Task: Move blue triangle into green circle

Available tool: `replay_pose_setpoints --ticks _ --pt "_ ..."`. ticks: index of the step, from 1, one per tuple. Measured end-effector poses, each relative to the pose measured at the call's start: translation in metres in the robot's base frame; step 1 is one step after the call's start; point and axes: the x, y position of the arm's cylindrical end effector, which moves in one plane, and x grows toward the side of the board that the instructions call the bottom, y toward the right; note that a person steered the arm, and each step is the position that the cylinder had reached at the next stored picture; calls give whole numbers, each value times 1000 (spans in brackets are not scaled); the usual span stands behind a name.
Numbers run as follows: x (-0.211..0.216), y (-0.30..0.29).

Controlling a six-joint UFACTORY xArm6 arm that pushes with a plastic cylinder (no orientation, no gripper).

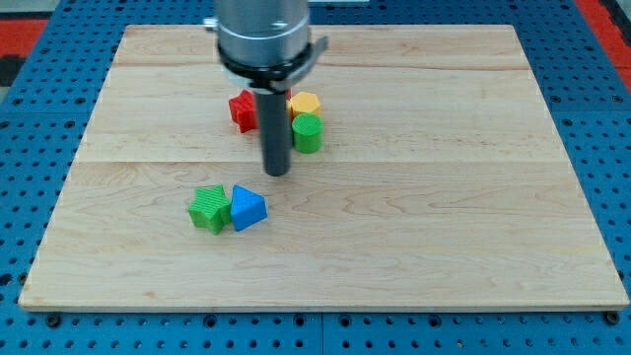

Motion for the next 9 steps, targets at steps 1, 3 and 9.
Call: replay_pose_setpoints --ticks 1,3,9 --pt "-8 -61" --pt "83 -112" --pt "35 41"
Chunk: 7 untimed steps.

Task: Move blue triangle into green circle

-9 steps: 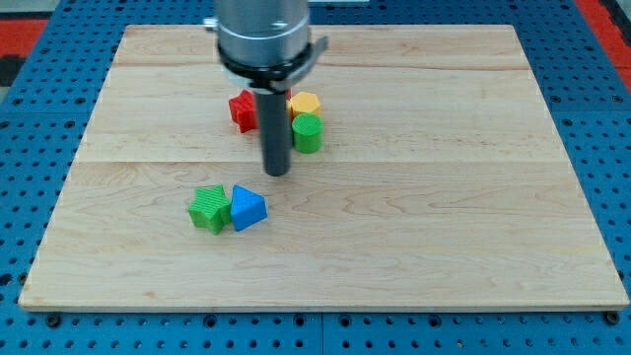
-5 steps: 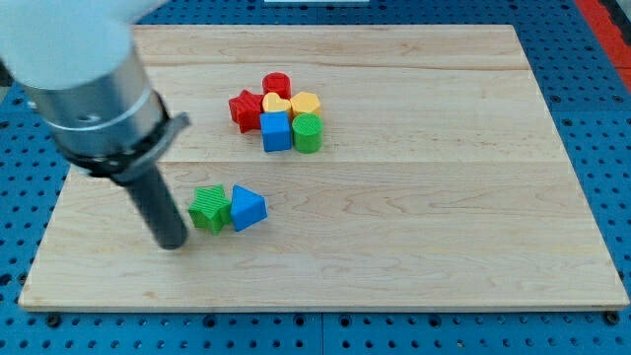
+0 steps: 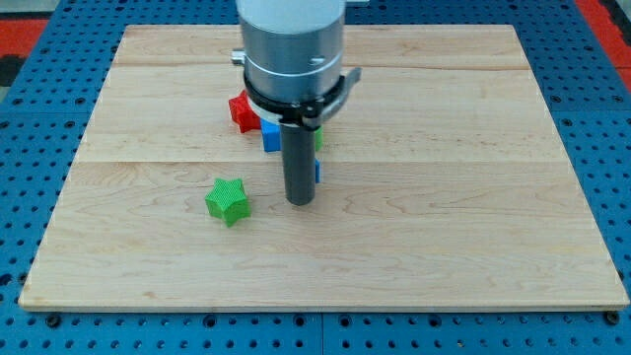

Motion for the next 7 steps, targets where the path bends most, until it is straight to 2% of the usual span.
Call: replay_pose_setpoints --ticks 1,7 --pt "-23 0" --pt "-36 24"
